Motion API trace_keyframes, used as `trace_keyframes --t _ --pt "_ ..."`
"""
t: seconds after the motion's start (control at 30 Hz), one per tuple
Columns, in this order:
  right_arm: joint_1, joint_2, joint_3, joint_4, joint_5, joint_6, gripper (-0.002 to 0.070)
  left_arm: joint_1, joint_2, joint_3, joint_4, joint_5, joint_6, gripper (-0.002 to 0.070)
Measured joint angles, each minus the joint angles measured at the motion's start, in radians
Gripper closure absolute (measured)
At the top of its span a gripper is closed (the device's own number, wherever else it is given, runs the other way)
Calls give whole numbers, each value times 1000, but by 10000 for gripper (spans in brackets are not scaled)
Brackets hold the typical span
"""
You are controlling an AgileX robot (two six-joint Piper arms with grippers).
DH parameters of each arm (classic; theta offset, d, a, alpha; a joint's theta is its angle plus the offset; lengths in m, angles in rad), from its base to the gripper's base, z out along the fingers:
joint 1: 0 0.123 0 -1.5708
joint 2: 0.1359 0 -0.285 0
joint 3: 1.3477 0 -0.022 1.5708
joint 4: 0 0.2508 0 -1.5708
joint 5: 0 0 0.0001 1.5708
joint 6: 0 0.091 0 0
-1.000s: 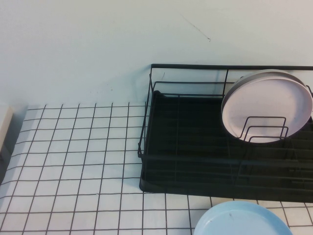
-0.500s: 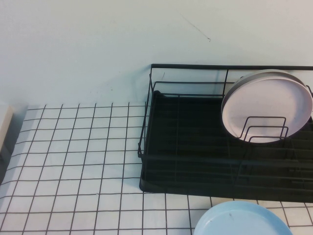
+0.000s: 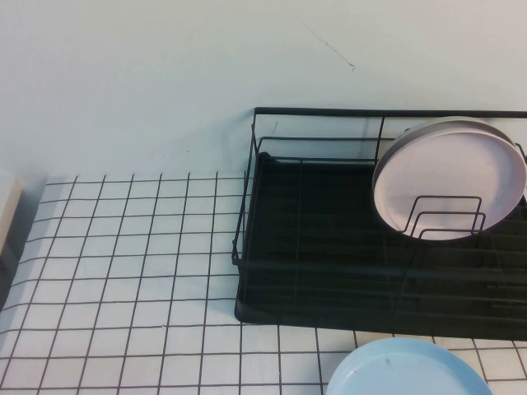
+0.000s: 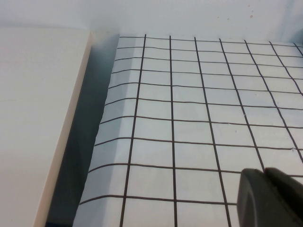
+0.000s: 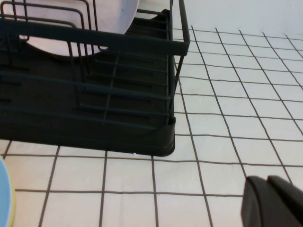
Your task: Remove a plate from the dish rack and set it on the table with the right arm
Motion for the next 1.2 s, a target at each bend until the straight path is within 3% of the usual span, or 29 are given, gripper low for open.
trace_keyframes --t 0.5,0.57,0.73,0.8,1.03,1.2 --pt "0 0 0 27 0 10 678 0 0 0 0 0 0 678" --pt "0 0 0 136 -7 48 678 0 0 0 0 0 0 678" --pt "0 0 5 647 -74 234 678 0 0 0 0 0 0 678" --pt "0 0 5 772 -95 257 678 0 0 0 0 0 0 678" --pt "0 0 5 805 -106 103 678 0 0 0 0 0 0 678" --pt "2 30 -117 799 71 -208 678 0 0 0 0 0 0 678"
